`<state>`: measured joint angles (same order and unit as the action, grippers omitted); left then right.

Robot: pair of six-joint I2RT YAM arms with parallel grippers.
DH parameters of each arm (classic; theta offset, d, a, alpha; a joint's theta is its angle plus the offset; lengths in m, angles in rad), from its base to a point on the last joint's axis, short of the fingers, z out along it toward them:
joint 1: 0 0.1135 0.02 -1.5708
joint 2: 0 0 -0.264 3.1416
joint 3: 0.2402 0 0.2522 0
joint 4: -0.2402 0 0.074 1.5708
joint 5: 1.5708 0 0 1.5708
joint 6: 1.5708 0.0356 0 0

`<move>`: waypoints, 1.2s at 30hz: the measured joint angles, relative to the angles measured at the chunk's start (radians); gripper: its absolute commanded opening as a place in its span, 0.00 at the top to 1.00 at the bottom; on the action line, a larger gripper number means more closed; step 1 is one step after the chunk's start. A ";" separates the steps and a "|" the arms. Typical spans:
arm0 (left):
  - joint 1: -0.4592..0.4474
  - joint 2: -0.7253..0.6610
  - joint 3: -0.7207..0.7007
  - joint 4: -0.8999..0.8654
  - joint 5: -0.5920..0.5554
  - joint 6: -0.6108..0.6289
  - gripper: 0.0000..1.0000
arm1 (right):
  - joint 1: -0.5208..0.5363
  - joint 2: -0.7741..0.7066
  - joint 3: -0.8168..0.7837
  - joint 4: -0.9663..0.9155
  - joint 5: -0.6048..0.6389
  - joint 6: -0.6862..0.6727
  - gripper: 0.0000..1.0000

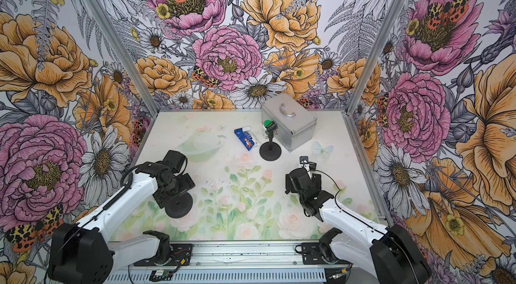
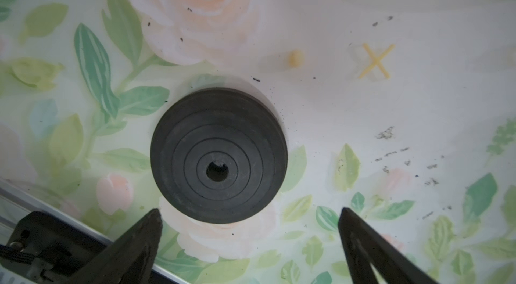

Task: Assemble a microphone stand
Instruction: Move the microphone stand base to the center of the board.

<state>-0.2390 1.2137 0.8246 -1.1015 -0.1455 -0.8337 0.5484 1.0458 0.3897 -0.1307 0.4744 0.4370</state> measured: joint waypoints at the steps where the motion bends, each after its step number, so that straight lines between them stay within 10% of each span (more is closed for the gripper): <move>1: 0.000 0.022 0.011 0.004 -0.002 0.012 0.01 | 0.000 0.003 0.000 0.000 0.000 0.000 0.00; 16: -0.045 0.248 0.014 0.142 0.053 0.086 0.01 | 0.000 0.030 0.000 0.001 -0.011 0.000 0.01; 36: -0.061 0.183 -0.055 0.163 0.072 0.056 0.01 | 0.000 0.035 0.000 0.001 -0.011 0.000 0.01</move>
<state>-0.3000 1.3968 0.7692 -0.9390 -0.0738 -0.7780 0.5480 1.0813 0.3901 -0.1299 0.4633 0.4370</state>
